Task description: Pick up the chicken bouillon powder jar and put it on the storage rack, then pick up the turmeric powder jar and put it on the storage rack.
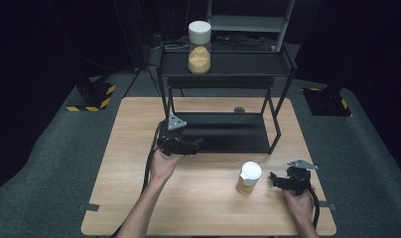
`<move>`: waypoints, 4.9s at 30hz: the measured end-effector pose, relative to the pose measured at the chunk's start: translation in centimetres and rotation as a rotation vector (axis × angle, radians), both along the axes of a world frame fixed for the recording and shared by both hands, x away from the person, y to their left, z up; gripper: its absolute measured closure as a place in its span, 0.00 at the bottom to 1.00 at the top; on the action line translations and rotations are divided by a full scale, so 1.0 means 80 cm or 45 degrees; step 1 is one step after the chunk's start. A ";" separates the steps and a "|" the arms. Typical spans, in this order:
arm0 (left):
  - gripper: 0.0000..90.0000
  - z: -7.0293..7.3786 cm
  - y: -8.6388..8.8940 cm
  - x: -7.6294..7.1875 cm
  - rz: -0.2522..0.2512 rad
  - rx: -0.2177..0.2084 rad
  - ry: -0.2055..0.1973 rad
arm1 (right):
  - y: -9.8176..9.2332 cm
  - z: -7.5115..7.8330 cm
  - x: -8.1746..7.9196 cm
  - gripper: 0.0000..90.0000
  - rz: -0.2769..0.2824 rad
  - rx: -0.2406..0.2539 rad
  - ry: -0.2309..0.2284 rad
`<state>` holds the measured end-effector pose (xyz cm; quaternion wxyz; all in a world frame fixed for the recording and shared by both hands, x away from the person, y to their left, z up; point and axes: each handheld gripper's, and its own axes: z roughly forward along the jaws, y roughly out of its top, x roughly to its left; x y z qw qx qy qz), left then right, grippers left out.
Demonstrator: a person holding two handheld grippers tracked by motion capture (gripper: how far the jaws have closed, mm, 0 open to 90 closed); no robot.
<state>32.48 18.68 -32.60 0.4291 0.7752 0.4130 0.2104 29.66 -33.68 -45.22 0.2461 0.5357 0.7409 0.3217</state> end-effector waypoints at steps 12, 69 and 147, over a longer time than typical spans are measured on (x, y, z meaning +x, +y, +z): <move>0.10 -0.043 -0.001 0.000 0.025 -0.002 0.058 | 0.000 0.000 0.000 0.09 0.000 0.000 -0.001; 0.08 -0.162 -0.043 -0.008 0.173 0.144 0.167 | -0.001 0.003 0.007 0.05 0.018 -0.002 0.021; 0.08 -0.162 -0.045 -0.008 0.180 0.143 0.169 | 0.037 0.050 -0.009 0.34 0.575 0.201 -0.200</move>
